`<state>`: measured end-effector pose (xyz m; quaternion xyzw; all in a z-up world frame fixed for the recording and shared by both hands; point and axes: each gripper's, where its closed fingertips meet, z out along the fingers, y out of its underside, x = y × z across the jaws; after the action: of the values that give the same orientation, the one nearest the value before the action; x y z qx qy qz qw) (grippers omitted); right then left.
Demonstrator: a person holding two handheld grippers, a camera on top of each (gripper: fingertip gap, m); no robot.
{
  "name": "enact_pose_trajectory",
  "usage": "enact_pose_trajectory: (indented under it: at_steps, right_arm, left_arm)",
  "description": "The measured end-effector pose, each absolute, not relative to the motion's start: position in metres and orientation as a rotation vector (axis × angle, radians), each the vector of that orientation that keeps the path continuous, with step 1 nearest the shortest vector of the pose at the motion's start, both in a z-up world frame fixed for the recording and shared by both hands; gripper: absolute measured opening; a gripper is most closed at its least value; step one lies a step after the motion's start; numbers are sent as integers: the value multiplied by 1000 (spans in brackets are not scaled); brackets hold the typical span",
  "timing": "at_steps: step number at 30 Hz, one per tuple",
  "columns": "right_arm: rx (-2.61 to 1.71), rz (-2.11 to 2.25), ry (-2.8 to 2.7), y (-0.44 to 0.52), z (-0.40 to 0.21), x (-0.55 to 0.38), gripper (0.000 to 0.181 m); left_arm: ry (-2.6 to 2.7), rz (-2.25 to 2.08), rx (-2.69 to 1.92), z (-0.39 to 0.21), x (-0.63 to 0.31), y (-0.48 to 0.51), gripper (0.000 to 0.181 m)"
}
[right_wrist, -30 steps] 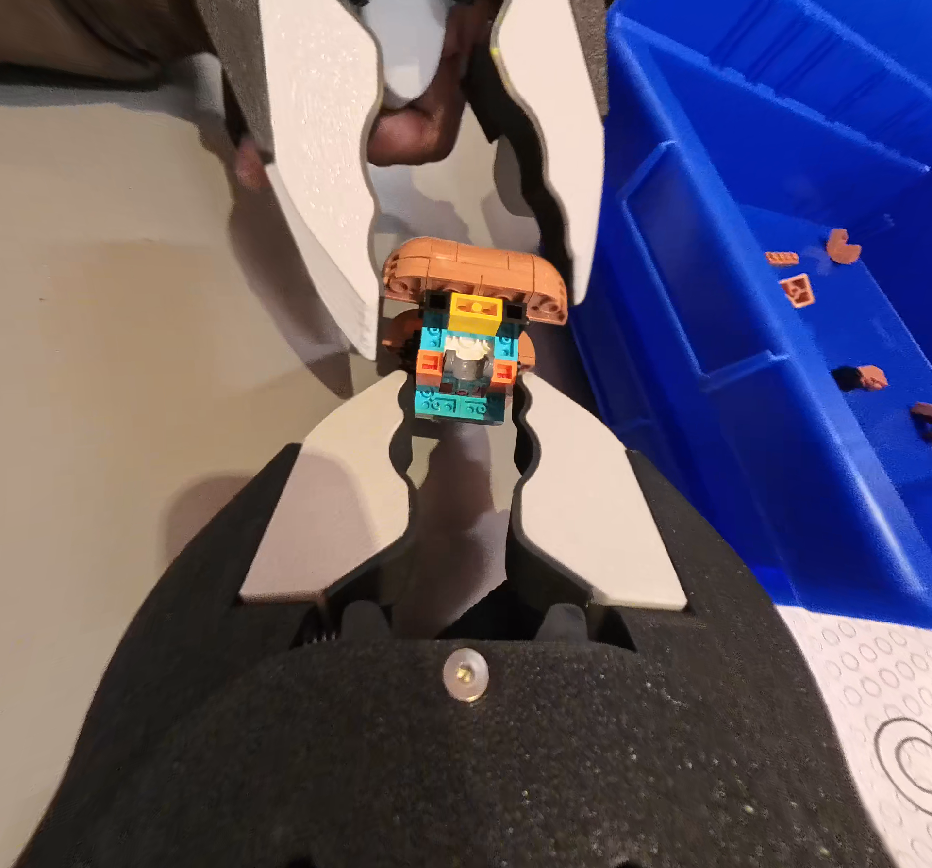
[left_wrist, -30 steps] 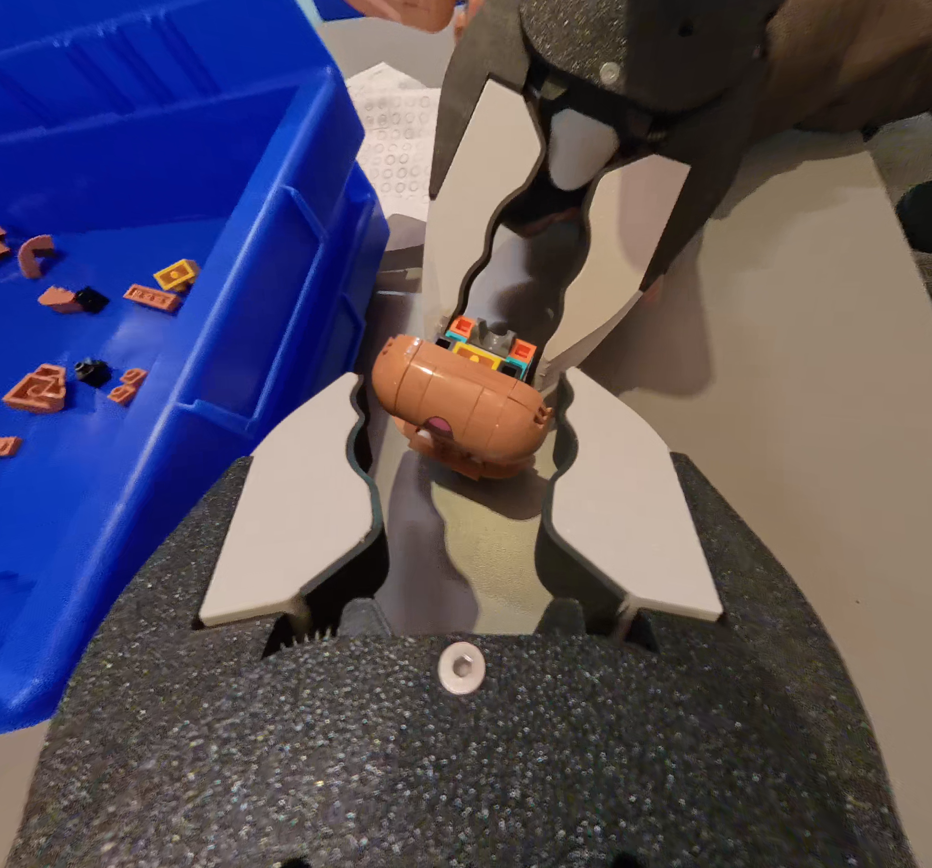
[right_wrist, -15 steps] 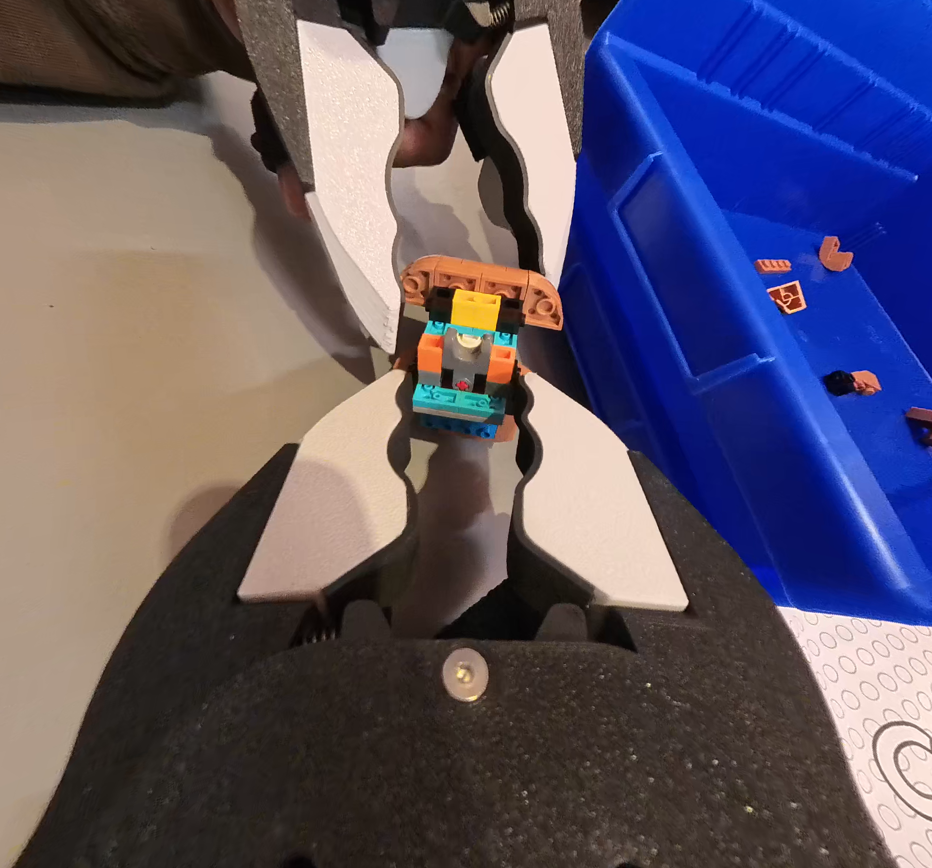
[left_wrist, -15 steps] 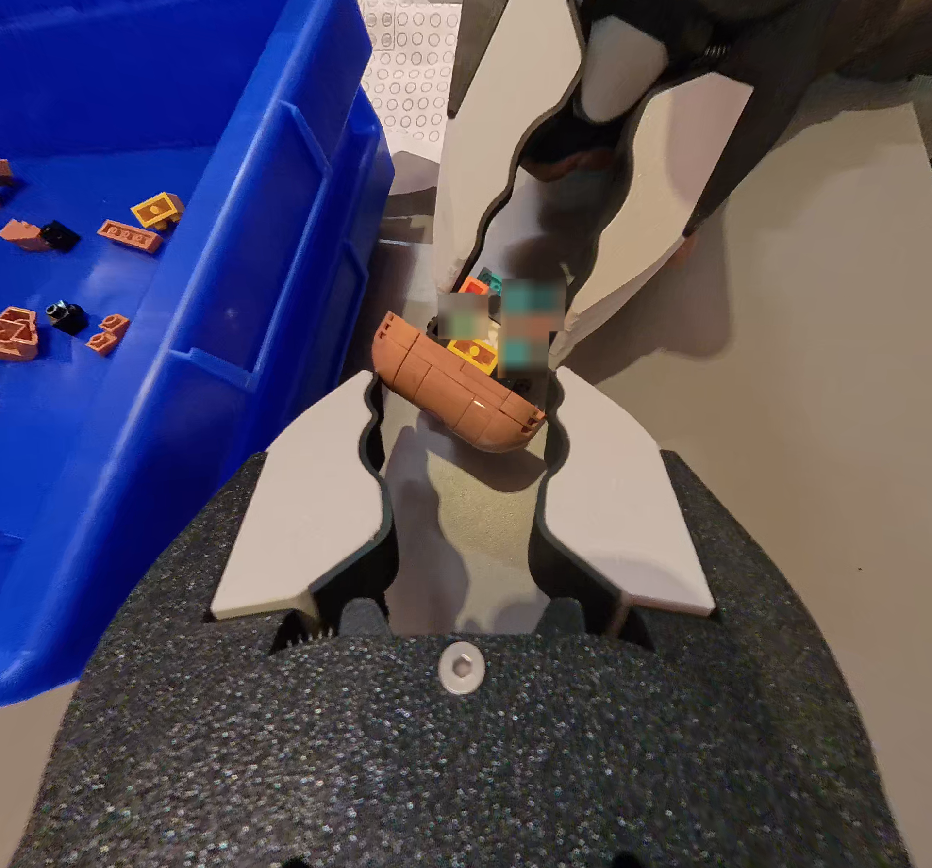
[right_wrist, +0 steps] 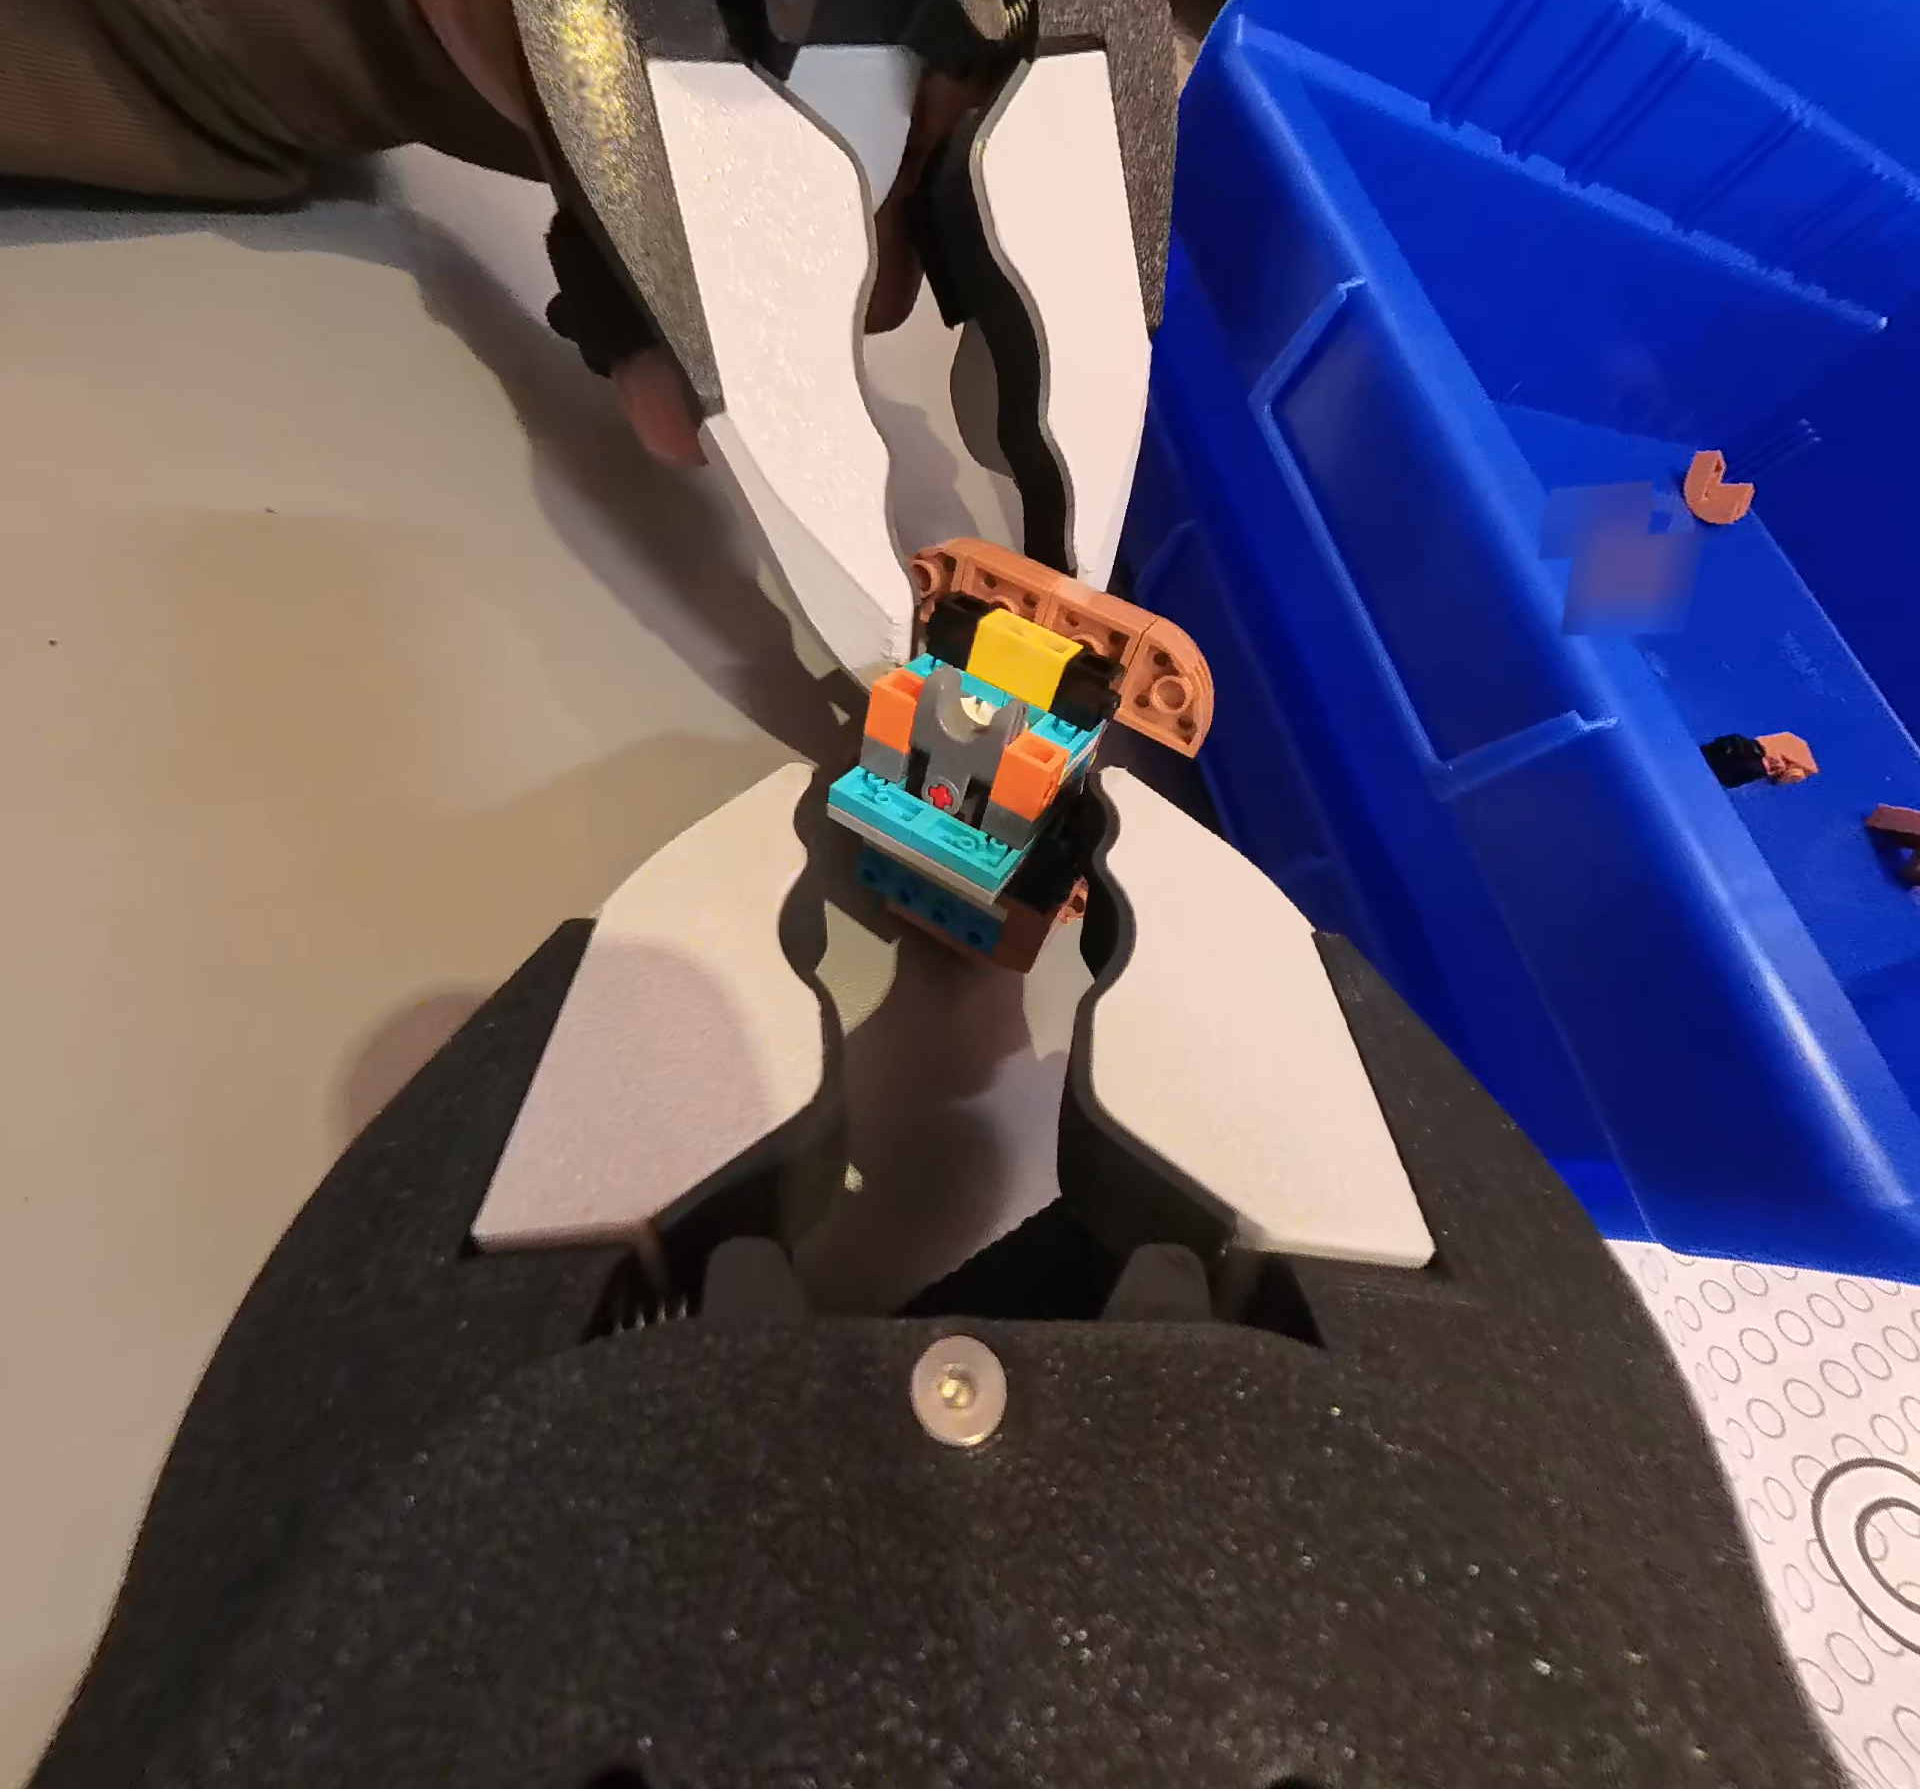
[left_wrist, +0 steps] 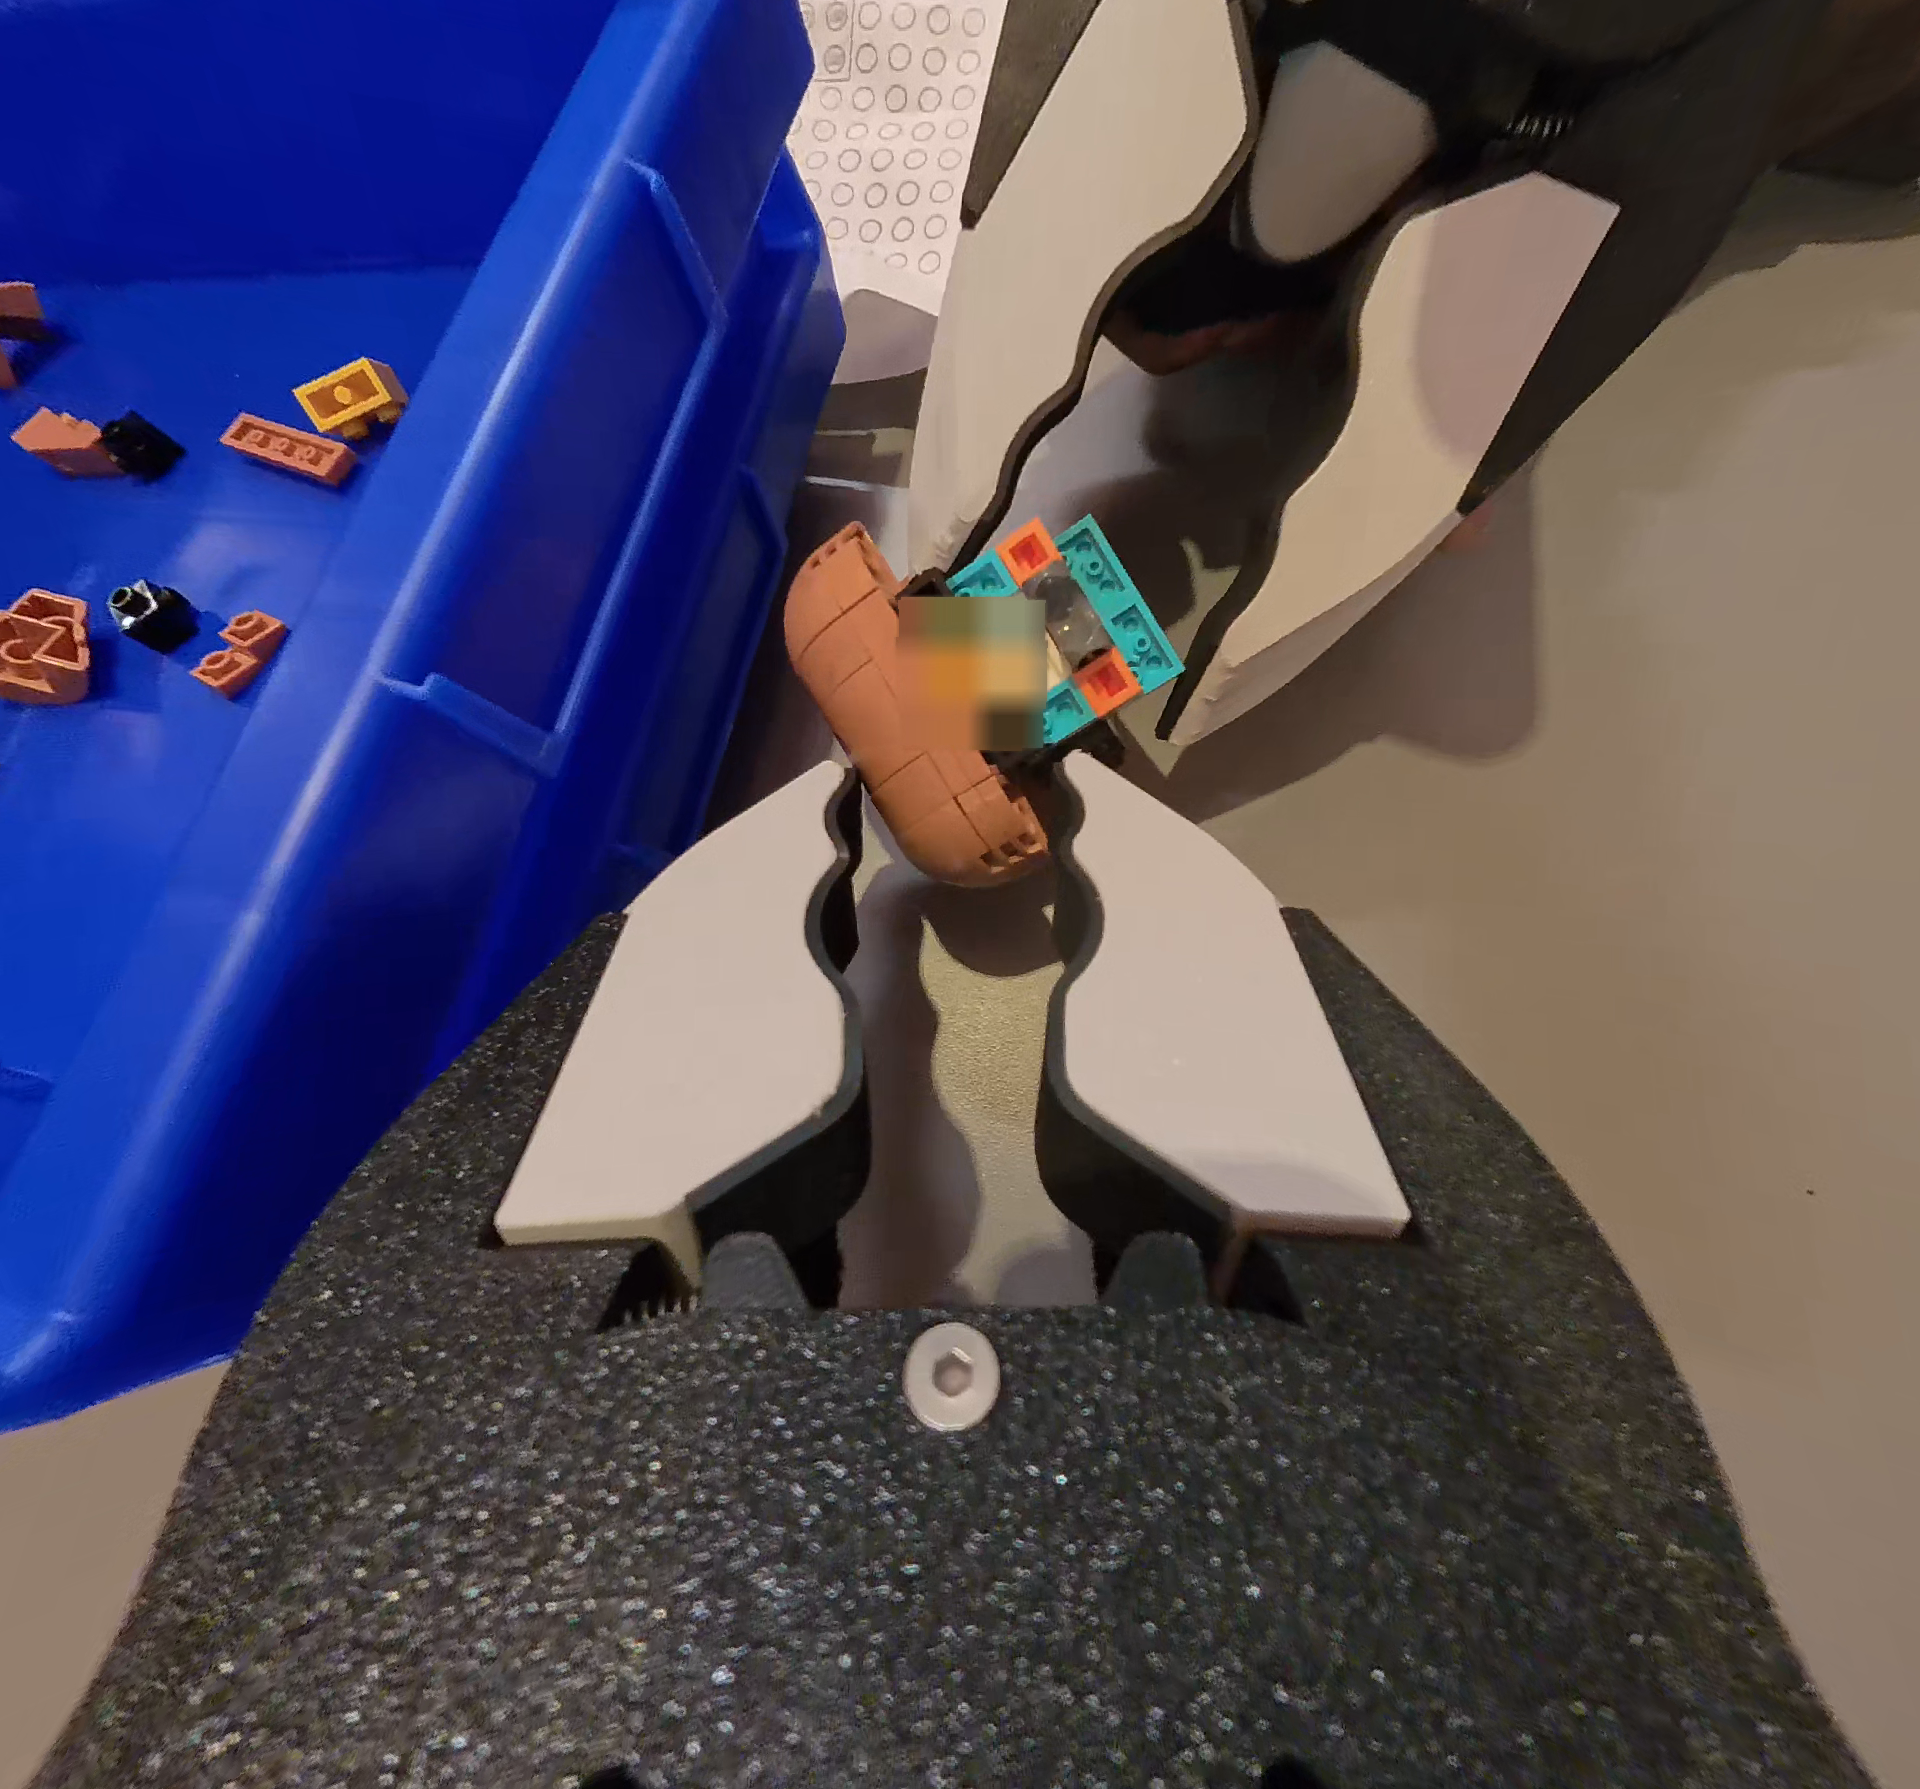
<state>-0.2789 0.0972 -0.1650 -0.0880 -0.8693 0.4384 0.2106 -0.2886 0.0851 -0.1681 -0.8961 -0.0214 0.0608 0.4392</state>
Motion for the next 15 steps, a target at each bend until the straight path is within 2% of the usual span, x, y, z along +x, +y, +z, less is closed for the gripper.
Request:
enact_pose_trajectory:
  at_steps: [9, 15]
  right_arm:
    - [-224, 1178, -2411, 98, -166, -279, 47]
    - [-390, 1042, -2331, 101, -168, -288, 46]
  left_arm:
    - [-60, 215, -2263, -169, -291, 84, 30]
    - [-214, 220, -2273, -169, -294, 89, 29]
